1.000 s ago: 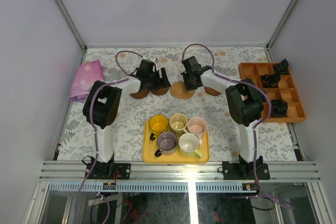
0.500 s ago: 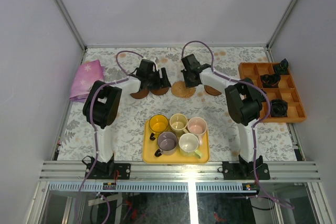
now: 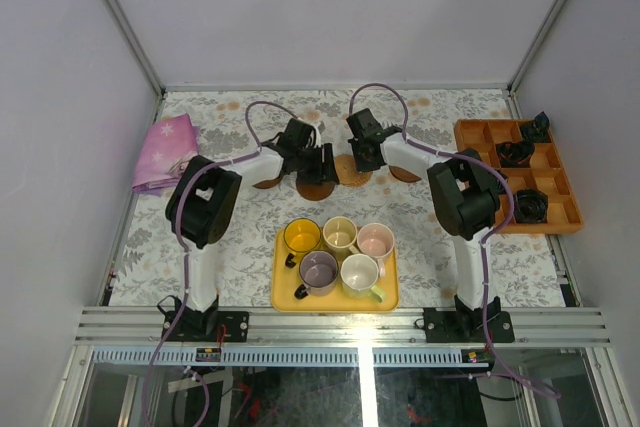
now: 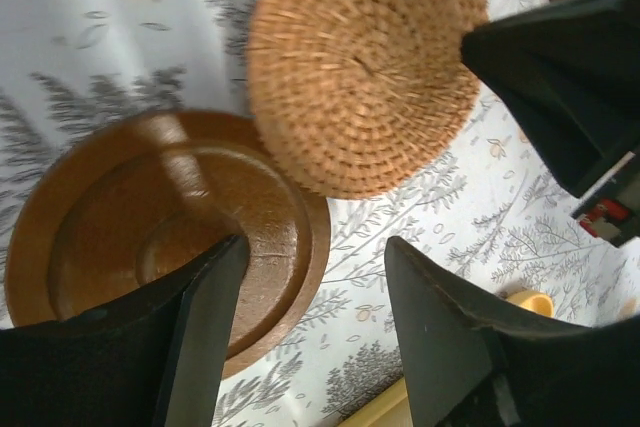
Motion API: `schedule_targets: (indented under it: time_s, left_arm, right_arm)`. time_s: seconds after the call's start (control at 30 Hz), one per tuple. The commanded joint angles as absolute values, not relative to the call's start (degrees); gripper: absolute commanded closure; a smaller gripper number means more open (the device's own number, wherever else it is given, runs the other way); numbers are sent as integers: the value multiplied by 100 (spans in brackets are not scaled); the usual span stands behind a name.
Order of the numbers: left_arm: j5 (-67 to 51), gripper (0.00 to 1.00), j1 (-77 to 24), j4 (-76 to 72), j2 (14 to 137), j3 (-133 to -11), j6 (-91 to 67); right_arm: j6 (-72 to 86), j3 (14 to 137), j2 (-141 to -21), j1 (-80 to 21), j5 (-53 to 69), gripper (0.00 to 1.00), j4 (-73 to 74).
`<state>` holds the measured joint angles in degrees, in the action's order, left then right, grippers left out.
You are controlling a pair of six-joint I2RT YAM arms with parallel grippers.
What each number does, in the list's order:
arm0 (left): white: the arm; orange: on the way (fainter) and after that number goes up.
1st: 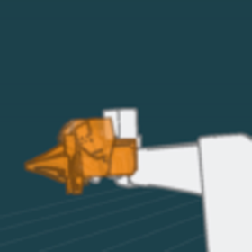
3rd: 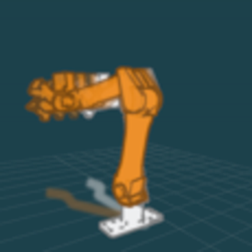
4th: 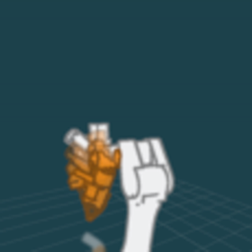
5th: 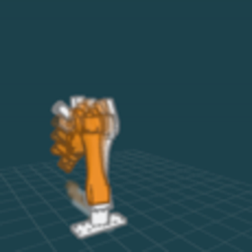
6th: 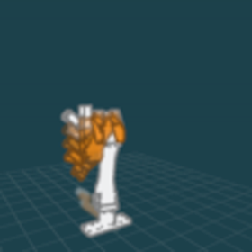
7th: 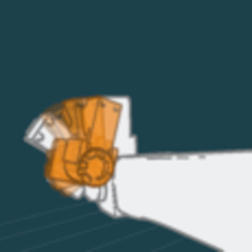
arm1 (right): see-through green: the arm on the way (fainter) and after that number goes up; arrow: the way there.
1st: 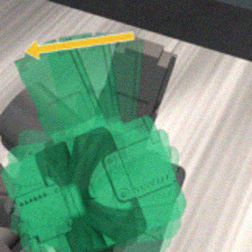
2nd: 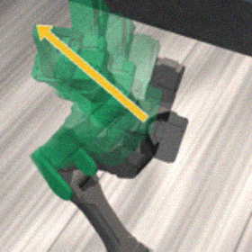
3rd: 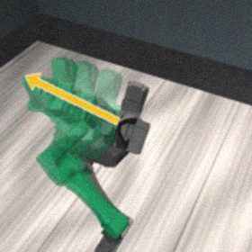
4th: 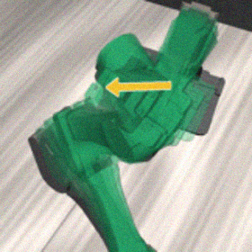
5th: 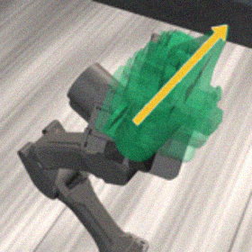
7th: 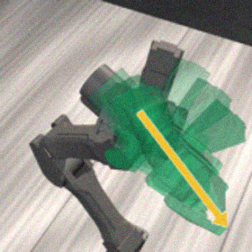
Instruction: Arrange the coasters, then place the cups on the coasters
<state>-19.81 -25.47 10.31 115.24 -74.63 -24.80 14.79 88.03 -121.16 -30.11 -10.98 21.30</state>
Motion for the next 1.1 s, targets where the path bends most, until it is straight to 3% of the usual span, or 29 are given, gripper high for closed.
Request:
schedule_targets:
  time_s: [0.0,0.3,0.63,1.07]
  left_arm:
    - [-2091,40,-2713,1235,11635,-7763,-2398]
    - [-1284,38,-2604,1630,11888,-7820,-2459]
    - [-1001,38,-1658,1729,12109,-7912,-2519]
    - [-1758,38,-1395,1557,12237,-8454,-2555]
  right_arm:
    - [1551,8693,-11788,-3044,-1106,97,2015]
    - [1548,8652,-11820,-3034,-827,98,1951]
    - [1492,8723,-11903,-3032,-993,98,2126]
    - [1562,8856,-12002,-3032,-581,98,2127]
